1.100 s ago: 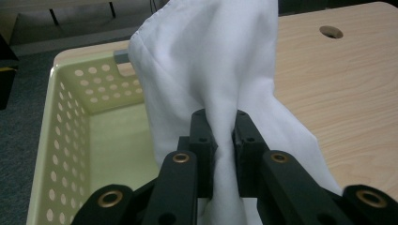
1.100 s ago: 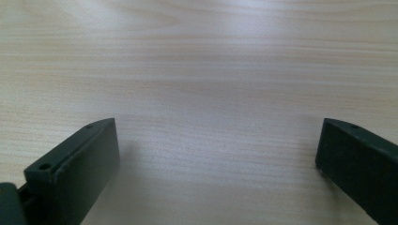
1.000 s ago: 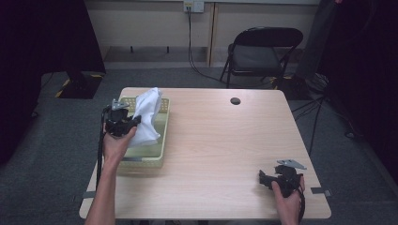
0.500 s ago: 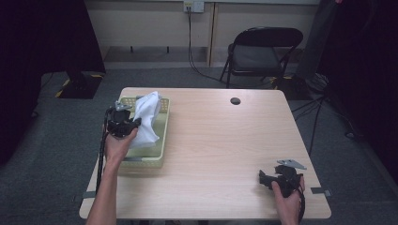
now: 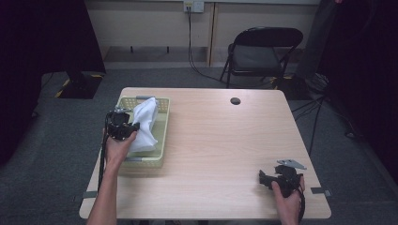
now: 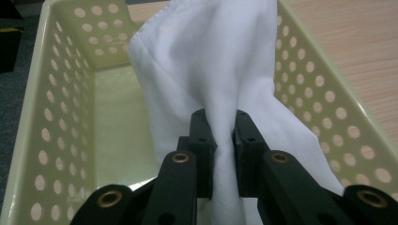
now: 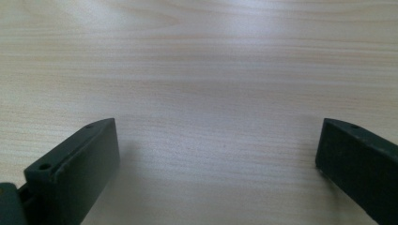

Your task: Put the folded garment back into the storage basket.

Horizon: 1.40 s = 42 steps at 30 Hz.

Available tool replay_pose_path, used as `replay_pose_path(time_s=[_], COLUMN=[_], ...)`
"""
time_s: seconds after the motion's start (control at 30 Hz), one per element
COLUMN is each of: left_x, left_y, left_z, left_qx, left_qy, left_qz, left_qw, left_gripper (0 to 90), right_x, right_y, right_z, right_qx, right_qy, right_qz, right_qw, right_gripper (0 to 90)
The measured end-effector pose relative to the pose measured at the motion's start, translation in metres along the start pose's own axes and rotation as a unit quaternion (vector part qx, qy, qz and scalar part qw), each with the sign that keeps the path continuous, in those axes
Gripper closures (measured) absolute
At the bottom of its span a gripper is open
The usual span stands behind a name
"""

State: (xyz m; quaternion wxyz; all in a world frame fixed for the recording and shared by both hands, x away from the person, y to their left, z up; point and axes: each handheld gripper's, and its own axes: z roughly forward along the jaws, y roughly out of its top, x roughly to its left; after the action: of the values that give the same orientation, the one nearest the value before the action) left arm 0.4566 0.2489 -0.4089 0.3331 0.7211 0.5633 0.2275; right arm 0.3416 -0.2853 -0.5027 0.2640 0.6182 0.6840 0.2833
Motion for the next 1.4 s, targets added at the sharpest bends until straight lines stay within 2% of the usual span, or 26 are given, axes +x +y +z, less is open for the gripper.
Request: replay_pose_path(time_s=[0.27,0.37,0.63,0.67,0.7,0.73,0.77,0.9,0.93,0.97,1.17,1.4], left_x=[0.001,-0.001,-0.001,-0.001,0.000,0.001,0.002,0.004,0.004,0.005,0.008,0.006], left_y=[-0.005,-0.004,-0.003,-0.003,-0.002,-0.002,-0.002,-0.002,-0.002,-0.002,-0.003,-0.004], left_z=[0.009,0.011,0.015,0.016,0.018,0.019,0.018,0.018,0.018,0.018,0.016,0.015], left_qx=[0.015,0.018,0.040,0.044,0.052,0.056,0.054,0.053,0.052,0.052,0.038,0.035], left_qy=[0.001,0.002,0.002,-0.003,-0.007,-0.003,0.000,-0.001,-0.003,-0.008,-0.019,-0.015], left_qz=[-0.009,-0.004,-0.011,-0.017,-0.023,-0.028,-0.034,-0.046,-0.047,-0.046,-0.055,-0.047], left_qw=[0.9999,0.9998,0.9991,0.9989,0.9984,0.9980,0.9979,0.9976,0.9975,0.9976,0.9975,0.9981], left_gripper=[80.9,80.9,78.2,68.4,68.4,59.0,50.4,32.2,24.7,24.7,8.0,7.6], right_x=[0.000,0.000,0.000,0.000,0.000,0.000,0.000,0.000,0.000,0.000,0.000,0.000], right_y=[0.000,0.000,0.000,0.000,0.000,0.000,0.000,0.000,0.000,0.000,0.000,0.000], right_z=[0.000,0.000,0.000,0.000,0.000,0.000,0.000,0.000,0.000,0.000,0.000,0.000], right_qx=[0.000,0.000,0.000,0.000,0.000,0.000,0.000,0.000,0.000,0.000,0.000,0.000], right_qy=[0.000,0.000,0.000,0.000,0.000,0.000,0.000,0.000,0.000,0.000,0.000,0.000], right_qz=[0.000,0.000,0.000,0.000,0.000,0.000,0.000,0.000,0.000,0.000,0.000,0.000], right_qw=[1.0000,1.0000,1.0000,1.0000,1.0000,1.0000,1.0000,1.0000,1.0000,1.0000,1.0000,1.0000], right_gripper=[0.0,0.0,0.0,0.0,0.0,0.0,0.0,0.0,0.0,0.0,0.0,0.0])
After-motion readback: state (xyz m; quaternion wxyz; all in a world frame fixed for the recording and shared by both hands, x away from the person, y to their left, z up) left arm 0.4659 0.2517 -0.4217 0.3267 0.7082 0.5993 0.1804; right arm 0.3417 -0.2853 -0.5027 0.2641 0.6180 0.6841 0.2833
